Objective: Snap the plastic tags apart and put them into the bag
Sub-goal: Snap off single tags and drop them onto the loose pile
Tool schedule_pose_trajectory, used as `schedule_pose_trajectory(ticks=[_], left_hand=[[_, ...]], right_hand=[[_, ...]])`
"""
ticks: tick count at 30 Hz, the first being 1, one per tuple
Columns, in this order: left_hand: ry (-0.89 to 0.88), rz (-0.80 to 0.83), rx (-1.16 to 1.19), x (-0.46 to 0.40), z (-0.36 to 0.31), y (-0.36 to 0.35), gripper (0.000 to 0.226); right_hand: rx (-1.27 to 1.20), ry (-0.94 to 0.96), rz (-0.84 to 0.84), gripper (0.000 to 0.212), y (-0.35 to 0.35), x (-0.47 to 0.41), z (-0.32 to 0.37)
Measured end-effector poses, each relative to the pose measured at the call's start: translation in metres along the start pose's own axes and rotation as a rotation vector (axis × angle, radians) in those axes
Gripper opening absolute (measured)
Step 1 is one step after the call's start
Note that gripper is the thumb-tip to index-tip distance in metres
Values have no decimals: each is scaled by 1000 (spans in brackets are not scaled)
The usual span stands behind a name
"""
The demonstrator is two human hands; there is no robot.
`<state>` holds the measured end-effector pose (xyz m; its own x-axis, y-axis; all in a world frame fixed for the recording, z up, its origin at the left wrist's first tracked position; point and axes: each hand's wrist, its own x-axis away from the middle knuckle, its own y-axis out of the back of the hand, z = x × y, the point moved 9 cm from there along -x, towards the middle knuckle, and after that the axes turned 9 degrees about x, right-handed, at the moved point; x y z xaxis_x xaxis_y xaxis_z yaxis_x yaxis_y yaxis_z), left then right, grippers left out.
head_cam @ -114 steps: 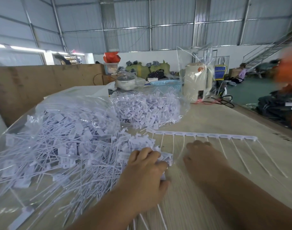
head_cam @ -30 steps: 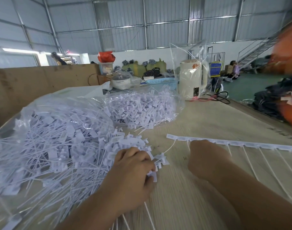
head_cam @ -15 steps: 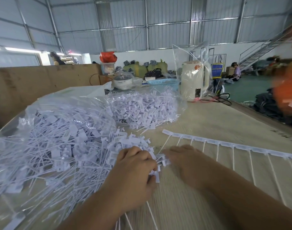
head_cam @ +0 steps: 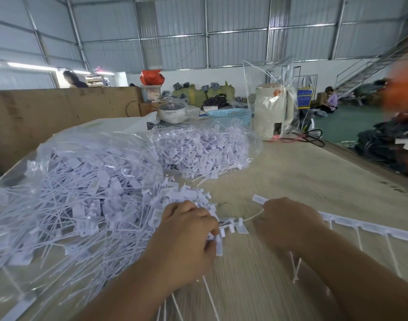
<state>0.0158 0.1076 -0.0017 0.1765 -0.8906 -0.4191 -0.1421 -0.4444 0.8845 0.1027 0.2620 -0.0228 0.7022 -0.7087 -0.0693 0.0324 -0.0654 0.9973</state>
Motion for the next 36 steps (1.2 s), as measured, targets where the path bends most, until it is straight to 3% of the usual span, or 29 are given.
schedule_pose_trajectory(ticks=[2, 6, 11, 21, 26, 32, 36], left_hand=[[2, -2, 6, 0, 0, 1, 16], [8, -1, 6, 0, 0, 1, 14], [6, -24, 5, 0, 0, 5, 13], [8, 17, 69, 0, 1, 0, 15], [18, -46, 125, -1, 2, 5, 9], [-29, -165, 182, -3, -8, 23, 20], [90, -316, 461, 2, 7, 41, 23]], right_hand=[[-25, -11, 9, 13, -5, 0, 1], [12, 150, 19, 17, -10, -1, 20], [57, 120, -26, 11, -3, -5, 11], [-104, -81, -466, 19, 46, 7, -19], [-214, 177, -446, 15, 56, 24, 20], [-229, 455, -443, 10, 64, 52, 65], [-194, 572, -442, 20, 66, 69, 82]])
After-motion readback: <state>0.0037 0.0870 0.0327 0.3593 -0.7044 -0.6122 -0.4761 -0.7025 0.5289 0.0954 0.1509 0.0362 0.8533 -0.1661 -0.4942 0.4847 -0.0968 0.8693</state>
